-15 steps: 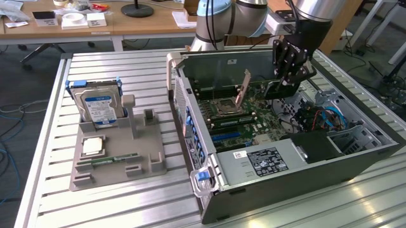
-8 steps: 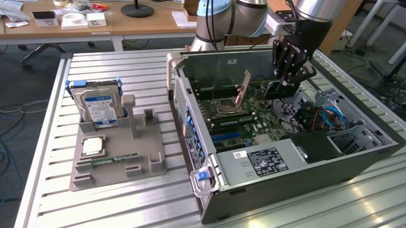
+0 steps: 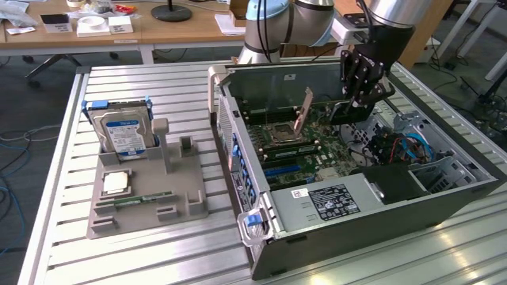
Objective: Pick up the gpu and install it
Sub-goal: 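Insert the gpu into the slot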
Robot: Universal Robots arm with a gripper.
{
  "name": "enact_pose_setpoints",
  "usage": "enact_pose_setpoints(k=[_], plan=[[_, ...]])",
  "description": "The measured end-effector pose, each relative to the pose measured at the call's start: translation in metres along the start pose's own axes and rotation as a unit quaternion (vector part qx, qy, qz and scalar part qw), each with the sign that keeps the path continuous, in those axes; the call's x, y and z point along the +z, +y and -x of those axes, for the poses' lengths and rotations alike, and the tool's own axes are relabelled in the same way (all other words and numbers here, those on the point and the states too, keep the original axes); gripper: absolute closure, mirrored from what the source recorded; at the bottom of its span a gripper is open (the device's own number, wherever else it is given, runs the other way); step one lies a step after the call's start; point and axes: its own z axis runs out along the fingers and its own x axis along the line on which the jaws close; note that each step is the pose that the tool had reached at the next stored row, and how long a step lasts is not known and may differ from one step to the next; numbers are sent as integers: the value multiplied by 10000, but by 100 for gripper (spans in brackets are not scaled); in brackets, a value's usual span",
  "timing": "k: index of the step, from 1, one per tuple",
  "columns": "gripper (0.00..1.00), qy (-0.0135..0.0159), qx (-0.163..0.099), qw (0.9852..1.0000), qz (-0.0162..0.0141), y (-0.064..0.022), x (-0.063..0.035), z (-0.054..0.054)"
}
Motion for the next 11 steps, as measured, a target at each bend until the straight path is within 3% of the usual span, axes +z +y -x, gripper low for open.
enact_pose_setpoints(k=[11], plan=[[73,0,0,10000,0,0,0,-15]])
